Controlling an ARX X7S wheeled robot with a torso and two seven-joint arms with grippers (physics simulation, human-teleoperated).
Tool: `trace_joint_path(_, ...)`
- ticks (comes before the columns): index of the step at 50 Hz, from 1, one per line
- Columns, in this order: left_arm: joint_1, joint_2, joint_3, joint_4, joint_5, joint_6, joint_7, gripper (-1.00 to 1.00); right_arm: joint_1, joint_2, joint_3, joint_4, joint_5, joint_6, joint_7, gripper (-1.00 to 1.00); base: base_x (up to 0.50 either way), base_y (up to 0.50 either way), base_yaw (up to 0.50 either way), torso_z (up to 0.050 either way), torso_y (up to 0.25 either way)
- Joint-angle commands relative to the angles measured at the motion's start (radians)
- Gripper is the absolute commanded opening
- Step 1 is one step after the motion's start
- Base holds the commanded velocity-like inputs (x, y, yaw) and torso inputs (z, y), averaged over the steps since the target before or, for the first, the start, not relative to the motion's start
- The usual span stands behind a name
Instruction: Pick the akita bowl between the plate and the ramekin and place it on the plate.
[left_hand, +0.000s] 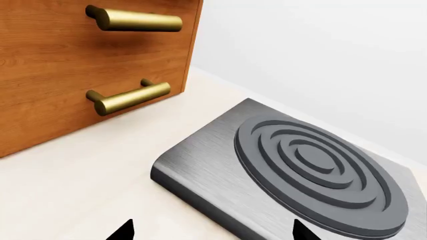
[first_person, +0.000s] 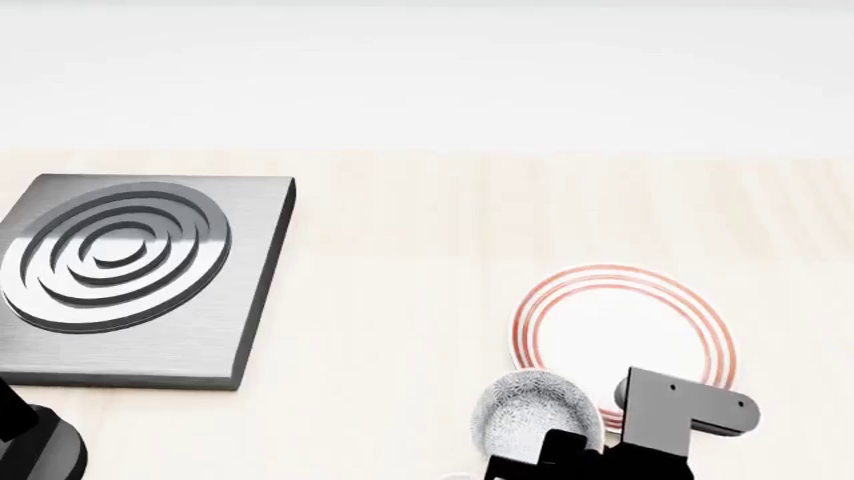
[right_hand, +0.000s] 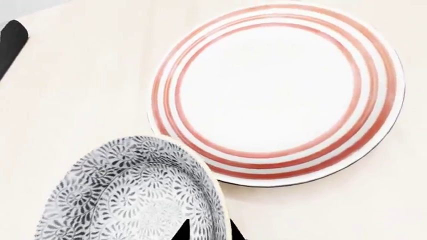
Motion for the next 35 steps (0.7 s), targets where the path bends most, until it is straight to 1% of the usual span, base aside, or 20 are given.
trace_joint_path(1, 0.001, -0.001, 0.002, 0.000, -0.003, 0.000, -0.002, 1.00, -0.016, 0.012, -0.049, -0.062, -0.018, -0.007, 0.010, -1.00, 0.00, 0.00, 0.00, 0.000, 0.000)
trace_joint_path(10, 0.002, -0.003, 0.004, 0.003, -0.005, -0.001, -0.005, 1.00, 0.009, 0.024, -0.082, -0.207, -0.001, 0.081, 0.052, -1.00, 0.00, 0.00, 0.00, 0.000, 0.000)
trace_joint_path(19, 0.001, -0.005, 0.005, 0.003, -0.007, -0.002, -0.006, 1.00, 0.073, 0.029, -0.078, -0.275, 0.023, 0.162, 0.085, -1.00, 0.00, 0.00, 0.00, 0.000, 0.000)
trace_joint_path(28, -0.002, -0.006, 0.007, -0.001, -0.009, -0.001, -0.006, 1.00, 0.152, 0.037, -0.072, -0.284, 0.039, 0.223, 0.105, -1.00, 0.00, 0.00, 0.00, 0.000, 0.000)
trace_joint_path(35, -0.002, -0.006, 0.007, -0.004, -0.011, 0.001, -0.007, 1.00, 0.241, 0.042, -0.058, -0.197, 0.038, 0.225, 0.097, -1.00, 0.00, 0.00, 0.00, 0.000, 0.000)
